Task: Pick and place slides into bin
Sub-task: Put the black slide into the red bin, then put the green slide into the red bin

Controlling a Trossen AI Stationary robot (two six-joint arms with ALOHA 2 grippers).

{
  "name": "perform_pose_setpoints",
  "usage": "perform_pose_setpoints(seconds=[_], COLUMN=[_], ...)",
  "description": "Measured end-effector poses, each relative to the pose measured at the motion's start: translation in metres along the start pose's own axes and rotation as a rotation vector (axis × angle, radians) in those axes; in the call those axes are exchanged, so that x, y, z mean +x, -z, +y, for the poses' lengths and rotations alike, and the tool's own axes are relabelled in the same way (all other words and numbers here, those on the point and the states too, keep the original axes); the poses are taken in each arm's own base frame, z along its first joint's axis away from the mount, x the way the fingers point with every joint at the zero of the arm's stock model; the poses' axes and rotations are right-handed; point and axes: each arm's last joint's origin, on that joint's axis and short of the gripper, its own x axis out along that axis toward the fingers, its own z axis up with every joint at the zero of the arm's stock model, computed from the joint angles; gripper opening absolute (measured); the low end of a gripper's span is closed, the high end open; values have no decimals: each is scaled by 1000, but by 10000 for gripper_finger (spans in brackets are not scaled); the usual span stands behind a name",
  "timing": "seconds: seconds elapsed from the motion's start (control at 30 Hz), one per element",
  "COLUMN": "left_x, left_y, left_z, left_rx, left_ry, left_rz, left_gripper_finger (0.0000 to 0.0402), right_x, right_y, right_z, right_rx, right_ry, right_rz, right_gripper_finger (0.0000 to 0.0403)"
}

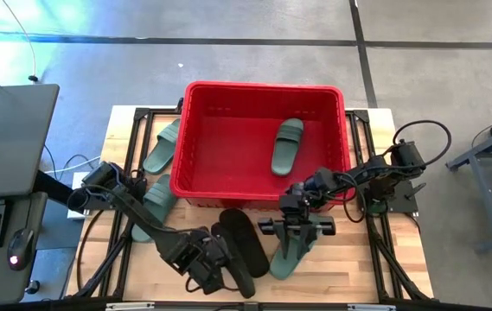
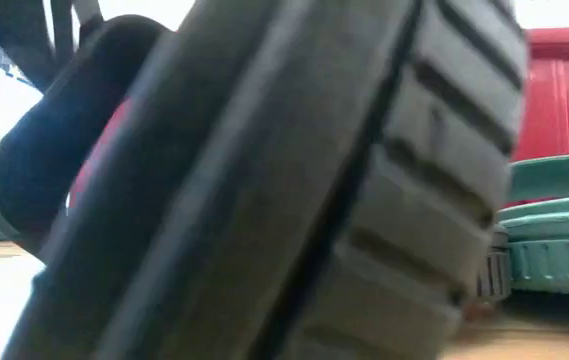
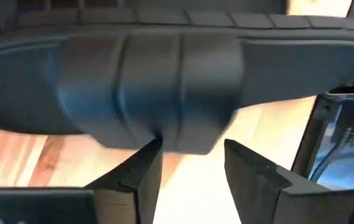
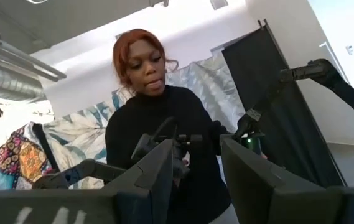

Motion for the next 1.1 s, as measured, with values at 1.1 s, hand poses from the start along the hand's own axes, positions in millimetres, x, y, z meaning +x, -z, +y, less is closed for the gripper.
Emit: perform_pose_setpoints(seconds=[1.1], left_x=[-49], left_y=[-15], left_z=[-10], left_rx=[8], left_ry=[65], left_rz=[12], left_gripper_finger=[127], right_x=[0], right_y=[37], right_z=[-28], right_rx=[396], right_ry=[170], right_rz=[236], right_gripper_finger=[128])
